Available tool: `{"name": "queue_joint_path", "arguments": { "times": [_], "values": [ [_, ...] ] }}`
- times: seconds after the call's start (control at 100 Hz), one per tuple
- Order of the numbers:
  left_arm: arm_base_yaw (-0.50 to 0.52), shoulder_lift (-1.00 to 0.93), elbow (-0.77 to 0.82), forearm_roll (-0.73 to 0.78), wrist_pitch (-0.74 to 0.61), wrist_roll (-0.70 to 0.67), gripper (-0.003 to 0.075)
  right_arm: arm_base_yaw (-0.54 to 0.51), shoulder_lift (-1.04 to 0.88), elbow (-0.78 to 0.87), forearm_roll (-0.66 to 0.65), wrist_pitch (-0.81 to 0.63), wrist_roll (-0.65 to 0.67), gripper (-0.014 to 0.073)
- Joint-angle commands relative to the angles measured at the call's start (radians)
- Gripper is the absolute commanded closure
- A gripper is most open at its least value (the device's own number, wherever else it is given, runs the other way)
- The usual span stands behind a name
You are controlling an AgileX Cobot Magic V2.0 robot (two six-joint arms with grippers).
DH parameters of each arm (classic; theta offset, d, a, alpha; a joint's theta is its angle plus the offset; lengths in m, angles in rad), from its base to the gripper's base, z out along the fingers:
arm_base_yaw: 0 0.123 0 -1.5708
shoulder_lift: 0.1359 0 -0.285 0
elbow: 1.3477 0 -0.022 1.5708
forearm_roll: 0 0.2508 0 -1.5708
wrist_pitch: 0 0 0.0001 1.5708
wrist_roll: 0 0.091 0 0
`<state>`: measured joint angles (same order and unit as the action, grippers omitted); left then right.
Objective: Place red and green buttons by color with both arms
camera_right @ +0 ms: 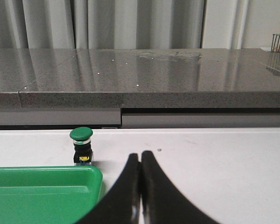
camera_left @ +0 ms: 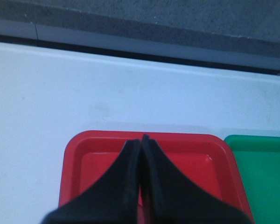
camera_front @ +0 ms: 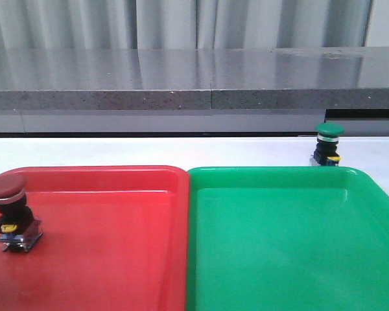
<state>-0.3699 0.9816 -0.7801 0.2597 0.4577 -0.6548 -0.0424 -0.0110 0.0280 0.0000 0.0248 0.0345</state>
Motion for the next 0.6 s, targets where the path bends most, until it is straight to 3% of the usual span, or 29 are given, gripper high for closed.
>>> {"name": "queue_joint_path", "arguments": {
  "times": [0.0,0.59],
  "values": [
    [0.006,-0.067,-0.006,0.046,-0.041,0.001,0.0741,-0.003,-0.022,-0.019,-0.007,-0.089,-0.003,0.0658],
    [0.006,-0.449,0.260,0.148,-0.011,0.002,0.0741,-0.003,-0.022,-0.019,-0.007,-0.089,-0.003,0.0658]
  ]
}}
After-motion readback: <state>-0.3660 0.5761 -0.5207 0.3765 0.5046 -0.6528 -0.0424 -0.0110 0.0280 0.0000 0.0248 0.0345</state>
